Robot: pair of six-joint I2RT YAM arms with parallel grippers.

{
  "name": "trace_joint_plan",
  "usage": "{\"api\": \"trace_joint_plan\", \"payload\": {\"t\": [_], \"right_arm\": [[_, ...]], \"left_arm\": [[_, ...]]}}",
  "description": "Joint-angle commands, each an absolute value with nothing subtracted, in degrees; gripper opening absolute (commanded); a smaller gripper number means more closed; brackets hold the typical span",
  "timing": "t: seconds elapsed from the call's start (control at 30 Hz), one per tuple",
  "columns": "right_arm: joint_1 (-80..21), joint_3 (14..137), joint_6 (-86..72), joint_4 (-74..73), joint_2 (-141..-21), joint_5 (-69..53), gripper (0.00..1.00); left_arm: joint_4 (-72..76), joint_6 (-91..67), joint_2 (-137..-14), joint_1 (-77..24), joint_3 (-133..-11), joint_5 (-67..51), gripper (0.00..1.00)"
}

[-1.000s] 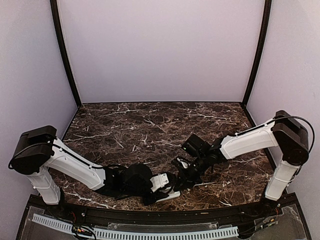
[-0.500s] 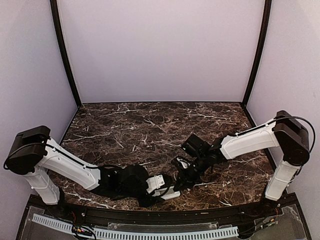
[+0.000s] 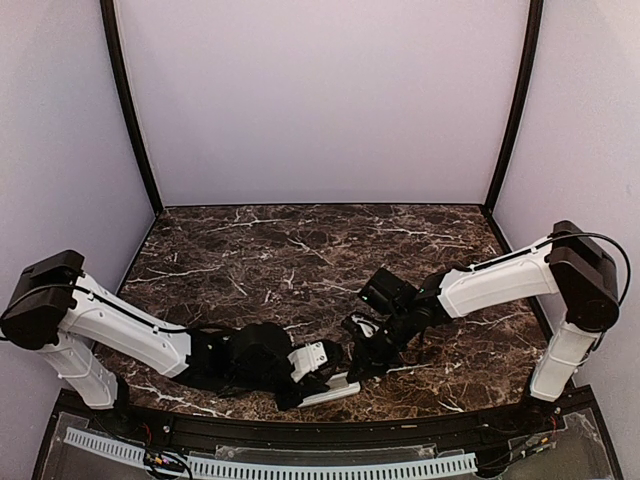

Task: Load the batteries into the remote control
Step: Load the battery cover onto the remote control without the battery cover.

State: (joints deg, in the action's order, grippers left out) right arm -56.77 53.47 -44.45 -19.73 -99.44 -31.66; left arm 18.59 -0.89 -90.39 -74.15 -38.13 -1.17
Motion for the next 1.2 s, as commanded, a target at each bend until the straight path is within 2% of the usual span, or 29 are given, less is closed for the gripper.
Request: {"api": "trace_joint_plan", "payload": {"t": [0.0,0.27,0.5,0.67,0.97,1.17], "right_arm": [[-59.2,52.5,-44.7,-17.7,-102.7,-29.2,0.01],[-59.2,51.3,-45.8,-16.4,-102.4,-29.3,0.01],[-59.2,51.1,-45.7,-16.1,-102.4,-29.4,0.01],[-59.2,51.3,-45.8,-15.7,-102.1,-29.7,0.01],[-59.2,51.5,-46.5,-16.2,-100.9,-29.1,0.01],[-59.2,52.7,-46.7,-17.0,-99.8,-28.1,0.06]], "left_arm": [[18.6,-1.0,-94.7,-74.4,-39.9,-0.8,0.13],[20.0,-0.4,-98.0,-74.4,-41.4,1.6,0.08],[20.3,-0.4,-97.3,-74.4,-42.0,-0.9,0.07],[19.3,1.2,-99.3,-74.4,-43.0,3.3,0.00],[16.6,0.3,-99.9,-74.4,-40.7,-2.9,0.00],[14.1,0.3,-99.7,-74.7,-38.7,-3.2,0.00]]}}
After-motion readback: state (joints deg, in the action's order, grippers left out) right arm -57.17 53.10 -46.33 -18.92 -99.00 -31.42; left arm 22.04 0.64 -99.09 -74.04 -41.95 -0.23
